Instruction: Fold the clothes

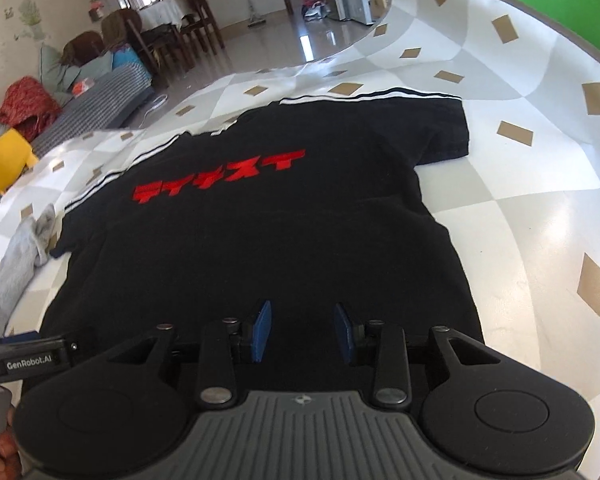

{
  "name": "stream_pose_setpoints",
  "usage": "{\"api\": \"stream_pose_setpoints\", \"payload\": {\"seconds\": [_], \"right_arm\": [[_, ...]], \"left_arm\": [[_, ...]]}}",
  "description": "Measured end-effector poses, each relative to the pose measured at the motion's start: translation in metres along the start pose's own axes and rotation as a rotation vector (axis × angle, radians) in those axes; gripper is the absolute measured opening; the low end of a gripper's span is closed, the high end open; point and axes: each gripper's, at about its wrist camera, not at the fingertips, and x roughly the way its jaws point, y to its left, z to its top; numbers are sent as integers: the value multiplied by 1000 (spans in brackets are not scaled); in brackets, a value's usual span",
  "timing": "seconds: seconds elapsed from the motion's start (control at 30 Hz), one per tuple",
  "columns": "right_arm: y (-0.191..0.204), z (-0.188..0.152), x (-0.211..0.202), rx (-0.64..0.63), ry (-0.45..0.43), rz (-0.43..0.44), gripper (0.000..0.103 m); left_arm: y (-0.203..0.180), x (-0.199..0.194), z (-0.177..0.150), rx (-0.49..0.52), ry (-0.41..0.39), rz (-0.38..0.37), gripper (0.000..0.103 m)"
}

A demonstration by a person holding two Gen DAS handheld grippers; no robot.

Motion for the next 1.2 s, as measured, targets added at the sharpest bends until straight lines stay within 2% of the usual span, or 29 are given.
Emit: {"api": "stream_pose_setpoints", "payload": {"seconds": [0.17,0.4,0.57,0.77,0.93,1.0,1.13,1.2], "right_arm": [[6,-6,8,-33,51,-30,36],[1,-7,9,-31,56,-74,36],[-6,-6,10,-57,48,-184,37],[-23,-2,9,12,40,-207,39],[-24,-2,9,-1,31,-220,39],[-28,-1,10,11,30,-258,47],[-42,1,8,117,45,-241,47],[-39,0,2,117,46,-237,47]], "left_arm": [[-3,-2,-8,13,31,-27,103],[-5,-5,-18,39,57,-41,103],[-4,-8,-21,54,75,-44,103],[-5,-12,-28,73,95,-39,103],[-1,-15,-33,70,106,-23,103],[2,-16,-35,64,111,-15,103],[6,-18,-37,42,111,-9,103],[7,-20,-37,33,106,-7,103]]}}
